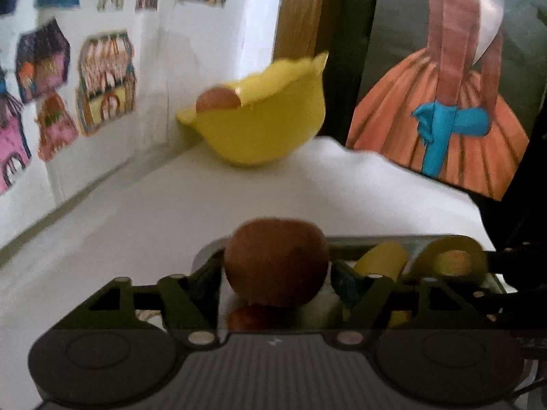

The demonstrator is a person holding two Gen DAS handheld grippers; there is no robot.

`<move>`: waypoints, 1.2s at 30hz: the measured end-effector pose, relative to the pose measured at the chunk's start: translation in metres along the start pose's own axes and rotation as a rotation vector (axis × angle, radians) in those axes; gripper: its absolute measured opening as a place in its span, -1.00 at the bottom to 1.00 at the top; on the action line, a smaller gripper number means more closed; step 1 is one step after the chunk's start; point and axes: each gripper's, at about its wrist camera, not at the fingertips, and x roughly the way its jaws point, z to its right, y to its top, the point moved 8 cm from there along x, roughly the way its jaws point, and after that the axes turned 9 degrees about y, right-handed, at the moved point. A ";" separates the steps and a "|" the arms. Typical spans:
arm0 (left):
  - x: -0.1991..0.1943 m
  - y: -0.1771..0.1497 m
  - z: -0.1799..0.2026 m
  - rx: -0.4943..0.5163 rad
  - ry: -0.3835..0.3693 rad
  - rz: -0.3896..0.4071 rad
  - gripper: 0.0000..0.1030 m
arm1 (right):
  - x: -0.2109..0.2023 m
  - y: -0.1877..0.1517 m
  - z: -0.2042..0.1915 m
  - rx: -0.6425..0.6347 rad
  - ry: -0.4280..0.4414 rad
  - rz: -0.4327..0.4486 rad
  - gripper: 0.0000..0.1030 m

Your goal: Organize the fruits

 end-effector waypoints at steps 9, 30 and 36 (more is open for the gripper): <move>-0.039 0.000 -0.003 0.016 -0.011 0.188 0.94 | -0.020 -0.009 -0.011 -0.039 0.010 0.185 0.68; -0.289 -0.086 -0.044 -0.130 0.031 0.374 0.99 | -0.248 -0.062 -0.123 -0.106 -0.023 0.473 0.99; -0.324 -0.109 -0.049 -0.144 0.029 0.385 0.99 | -0.290 -0.090 -0.150 -0.118 -0.039 0.509 0.99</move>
